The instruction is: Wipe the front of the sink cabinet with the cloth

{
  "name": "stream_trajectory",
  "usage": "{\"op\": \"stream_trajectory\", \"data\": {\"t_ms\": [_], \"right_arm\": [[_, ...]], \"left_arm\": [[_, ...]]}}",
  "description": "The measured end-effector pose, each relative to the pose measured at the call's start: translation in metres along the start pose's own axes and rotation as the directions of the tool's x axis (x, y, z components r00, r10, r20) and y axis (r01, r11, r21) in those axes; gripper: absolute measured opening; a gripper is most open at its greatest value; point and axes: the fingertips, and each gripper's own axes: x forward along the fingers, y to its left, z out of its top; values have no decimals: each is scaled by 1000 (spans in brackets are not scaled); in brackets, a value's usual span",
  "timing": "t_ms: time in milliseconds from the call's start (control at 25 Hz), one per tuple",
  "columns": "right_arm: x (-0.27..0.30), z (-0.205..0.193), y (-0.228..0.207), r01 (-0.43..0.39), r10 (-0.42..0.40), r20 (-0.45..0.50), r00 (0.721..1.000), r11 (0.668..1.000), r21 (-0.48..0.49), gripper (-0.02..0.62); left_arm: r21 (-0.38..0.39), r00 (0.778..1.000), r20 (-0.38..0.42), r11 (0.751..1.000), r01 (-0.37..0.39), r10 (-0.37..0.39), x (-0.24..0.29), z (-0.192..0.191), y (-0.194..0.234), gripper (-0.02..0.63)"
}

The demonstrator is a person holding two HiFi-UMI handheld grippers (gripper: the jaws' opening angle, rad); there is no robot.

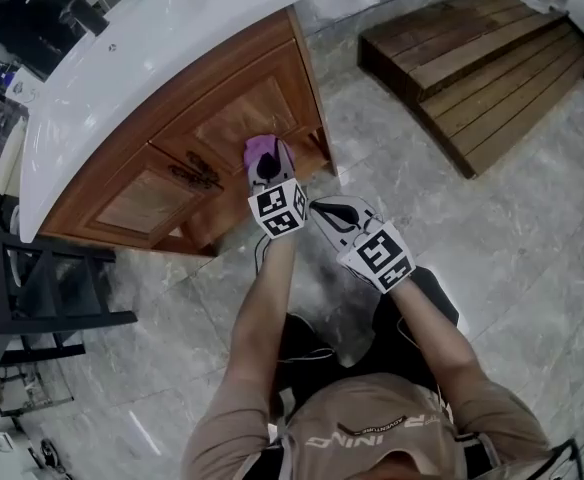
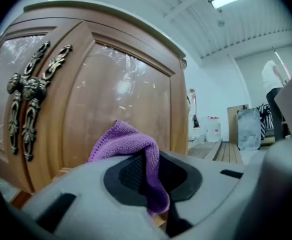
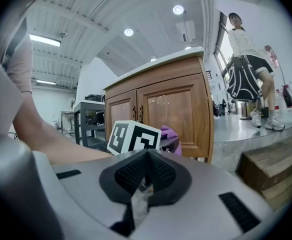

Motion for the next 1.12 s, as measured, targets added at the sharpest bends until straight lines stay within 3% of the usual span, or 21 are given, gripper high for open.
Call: {"op": "stream_trajectory", "data": {"t_ms": [400, 760, 1000, 1120], "right_arm": [[-32, -14, -37, 98, -98, -7, 995, 994, 39, 11], [-50, -12, -48, 140, -140, -2, 990, 989, 44, 11], [-59, -12, -59, 180, -181, 0, 984, 982, 54, 11], [-60, -10, -64, 191, -192, 9, 981, 979, 65, 11]], "left_arm": [[-51, 998, 7, 996, 67, -67, 38, 4, -60, 37], [-8, 992, -7, 992, 122, -122, 54, -3, -95, 37], [-20, 957, -93, 961, 274, -275, 66, -12, -134, 37], [-45, 940, -91, 944, 327, -330, 56, -6, -138, 37]]}}
